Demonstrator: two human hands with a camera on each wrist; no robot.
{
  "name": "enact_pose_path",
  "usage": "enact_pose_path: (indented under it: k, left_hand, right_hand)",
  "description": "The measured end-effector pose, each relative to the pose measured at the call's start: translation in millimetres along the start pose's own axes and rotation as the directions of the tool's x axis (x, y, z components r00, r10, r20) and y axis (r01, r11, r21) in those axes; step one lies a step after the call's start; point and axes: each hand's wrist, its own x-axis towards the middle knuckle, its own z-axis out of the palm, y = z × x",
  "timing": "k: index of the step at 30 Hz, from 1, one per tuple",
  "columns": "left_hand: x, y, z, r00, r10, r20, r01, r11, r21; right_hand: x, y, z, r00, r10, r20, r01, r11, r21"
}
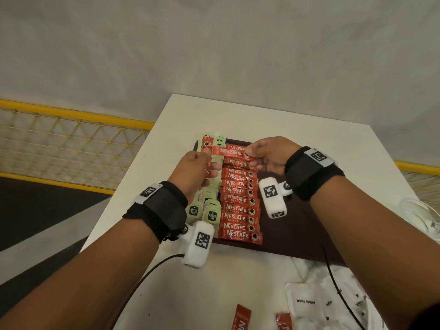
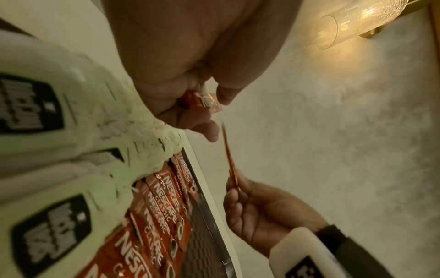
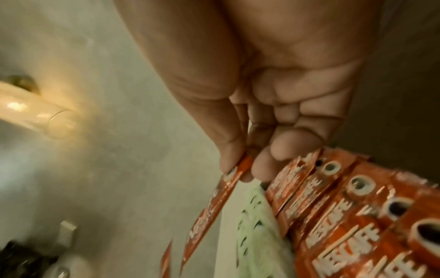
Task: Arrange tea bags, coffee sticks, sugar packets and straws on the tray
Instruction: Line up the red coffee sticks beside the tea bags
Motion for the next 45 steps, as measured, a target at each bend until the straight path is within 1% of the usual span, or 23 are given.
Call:
enact_pose_path:
  k: [2,4,8,10,14,16,18,20,22,23,24,25,26,27,28,30,31,32,34,36,38,40,45]
  left_hand:
    - [-1,0,-7,1.0,-0.022,-0.02,0.022,0.999,-0.028]
    - [-2,0,-13,0.998,-0.045,-0.052,0.042,0.998,-0.051]
    - [-4,3,-18,0.995,-0.057,-0.086,0.05,0.996,-0.075]
    - [-6,4,-18,0.994,-0.049,-0.096,0.044,0.997,-0.057]
    - [-9,2,-17,0.996,-0.038,-0.079,0.035,0.999,-0.03]
    - [-9,1,-17,0.997,-0.036,-0.065,0.036,0.999,-0.003]
    - [-8,0,-17,0.998,-0.029,-0.049,0.031,0.998,0.052]
    - [-8,-1,-16,1.0,-0.016,-0.016,0.018,0.996,0.087]
    - [-9,-1,-15,1.0,0.004,0.026,-0.007,0.991,0.135]
    - [-10,-2,-15,0.998,0.021,0.053,-0.03,0.985,0.171]
    - [-10,-2,-15,0.996,0.04,0.085,-0.057,0.976,0.208]
    - [-11,-1,-15,0.992,0.057,0.116,-0.085,0.965,0.248]
    - [-11,-1,-15,0.987,0.073,0.141,-0.112,0.95,0.292]
    - [-11,0,-14,0.983,0.09,0.158,-0.139,0.931,0.337]
    - [-10,0,-13,0.979,0.111,0.169,-0.168,0.909,0.381]
    - [-9,2,-9,0.973,0.148,0.178,-0.215,0.864,0.456]
    - [-8,3,-7,0.97,0.161,0.18,-0.229,0.845,0.483]
    - [-7,3,-5,0.968,0.171,0.182,-0.242,0.829,0.504]
    - [-5,3,-2,0.962,0.198,0.188,-0.27,0.793,0.547]
    - [-6,3,-1,0.959,0.233,0.159,-0.281,0.759,0.587]
    - [-8,4,-3,0.962,0.253,0.101,-0.263,0.766,0.587]
    - [-10,3,-7,0.963,0.259,0.069,-0.251,0.78,0.573]
    - [-15,3,-15,0.966,0.25,0.066,-0.243,0.787,0.567]
  right_hand:
    - [1,9,-11,0.996,0.029,-0.081,-0.025,0.999,0.046]
    - [3,19,-16,0.988,0.069,-0.138,-0.066,0.998,0.026]
    - [10,31,-13,0.972,0.151,-0.179,-0.174,0.978,-0.118]
    - [14,30,-9,0.96,0.178,-0.215,-0.219,0.958,-0.184]
    - [18,25,-2,0.945,0.207,-0.253,-0.286,0.899,-0.331]
    - [20,23,0,0.944,0.208,-0.256,-0.297,0.873,-0.388]
    - [21,23,0,0.947,0.181,-0.264,-0.283,0.859,-0.427]
    - [21,22,1,0.946,0.159,-0.281,-0.28,0.839,-0.467]
    - [19,20,1,0.946,0.124,-0.3,-0.275,0.799,-0.535]
    - [17,19,2,0.948,0.074,-0.309,-0.245,0.791,-0.56]
    - [15,18,2,0.952,0.004,-0.306,-0.184,0.806,-0.562]
    - [11,17,4,0.954,-0.08,-0.288,-0.09,0.842,-0.532]
    - [6,15,6,0.956,-0.159,-0.245,0.023,0.878,-0.479]
    - [0,13,8,0.96,-0.22,-0.176,0.126,0.894,-0.429]
    - [-5,11,9,0.96,-0.261,-0.098,0.199,0.888,-0.415]
    - [-11,7,10,0.956,-0.291,0.031,0.272,0.842,-0.466]
    - [-12,6,11,0.954,-0.292,0.064,0.286,0.831,-0.477]
    - [-13,6,11,0.955,-0.288,0.077,0.291,0.845,-0.448]
    - [-12,11,8,0.964,-0.26,0.059,0.265,0.912,-0.313]
    - [-15,19,2,0.981,-0.196,0.009,0.195,0.967,-0.164]
    - [-15,29,-5,0.992,-0.117,-0.047,0.112,0.989,-0.092]
    - [-13,39,-10,0.994,-0.038,-0.098,0.03,0.996,-0.085]
    - [-4,48,-8,0.974,0.132,-0.184,-0.16,0.976,-0.145]
